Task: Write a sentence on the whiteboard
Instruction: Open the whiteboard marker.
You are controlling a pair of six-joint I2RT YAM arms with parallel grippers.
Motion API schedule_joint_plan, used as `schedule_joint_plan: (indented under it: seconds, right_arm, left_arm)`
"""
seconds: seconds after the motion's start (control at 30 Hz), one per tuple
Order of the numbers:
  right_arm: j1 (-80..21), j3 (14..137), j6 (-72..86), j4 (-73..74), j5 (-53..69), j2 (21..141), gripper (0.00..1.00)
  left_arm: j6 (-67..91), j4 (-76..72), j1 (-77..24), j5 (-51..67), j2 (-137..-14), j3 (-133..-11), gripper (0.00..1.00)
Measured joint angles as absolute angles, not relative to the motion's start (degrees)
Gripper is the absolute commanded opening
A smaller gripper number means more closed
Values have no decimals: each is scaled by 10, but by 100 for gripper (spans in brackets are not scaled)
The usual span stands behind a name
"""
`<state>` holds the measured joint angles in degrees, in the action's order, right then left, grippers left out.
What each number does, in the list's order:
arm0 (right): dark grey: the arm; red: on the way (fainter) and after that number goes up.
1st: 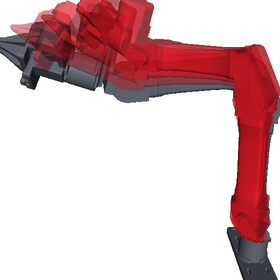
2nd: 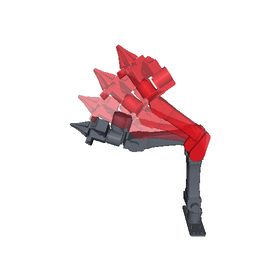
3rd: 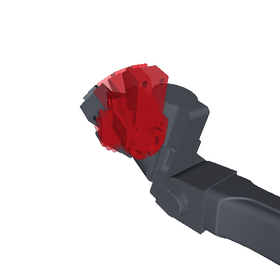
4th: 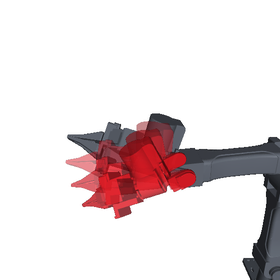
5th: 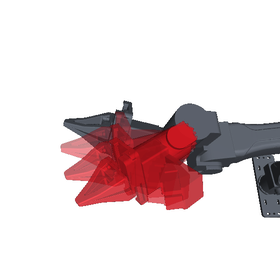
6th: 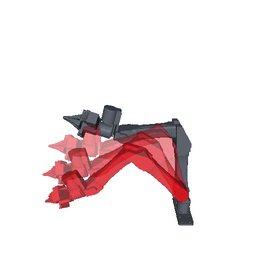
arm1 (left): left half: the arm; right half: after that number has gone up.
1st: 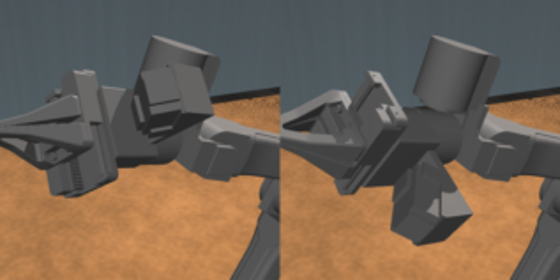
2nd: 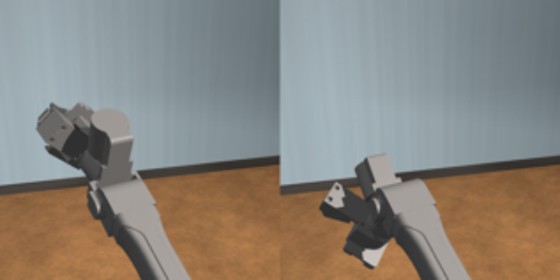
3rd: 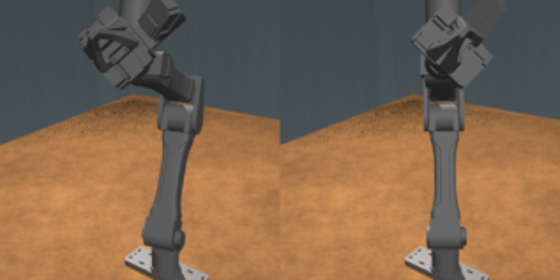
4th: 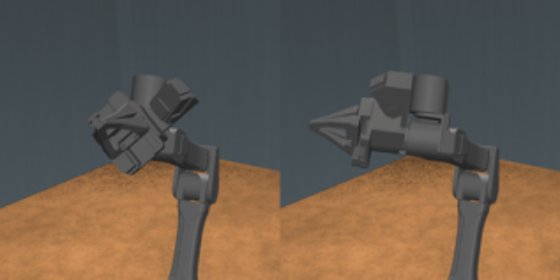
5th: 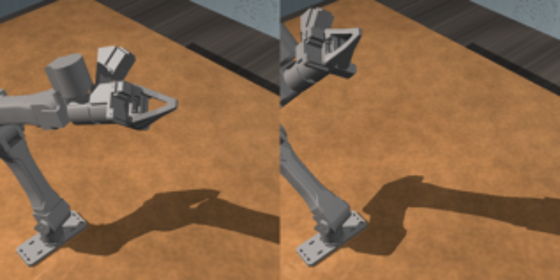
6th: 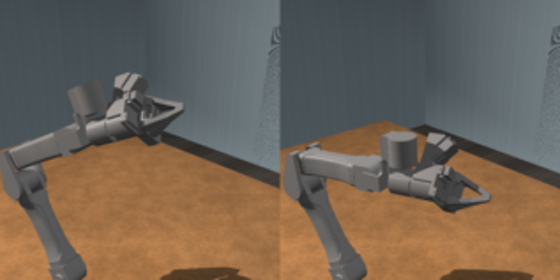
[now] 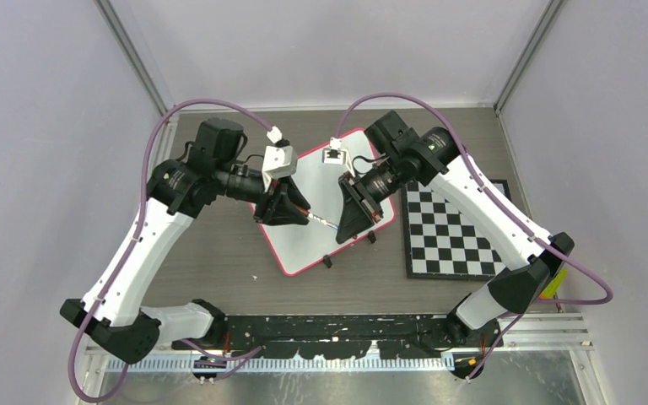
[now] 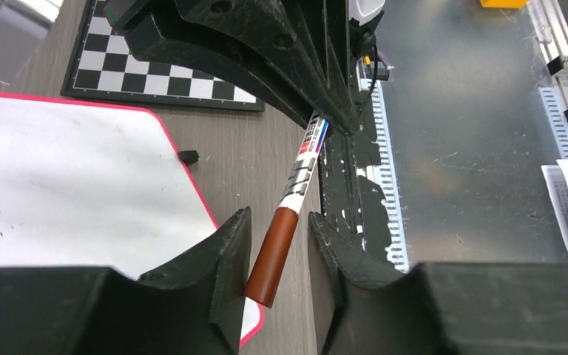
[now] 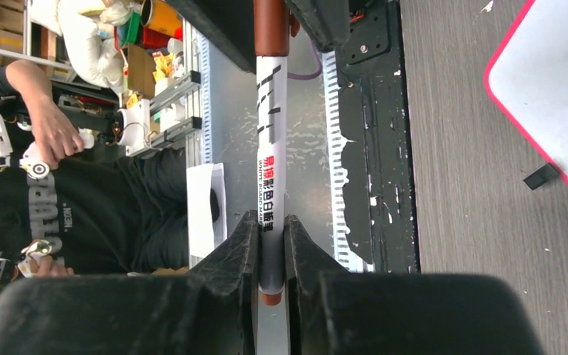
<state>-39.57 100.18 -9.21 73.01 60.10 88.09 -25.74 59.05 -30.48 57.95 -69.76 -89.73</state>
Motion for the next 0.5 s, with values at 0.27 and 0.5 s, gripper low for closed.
schedule_joint_plan:
  seconds: [0.27,0.5]
  right_arm:
    - [-396,1002,-107,746,606,879,62]
    - [-384,1015,-23,707,495,873,86]
  left_arm:
    - [-251,595,-305,594,-682,-872,0]
    - [-170,540,-281,589,-660,-834,0]
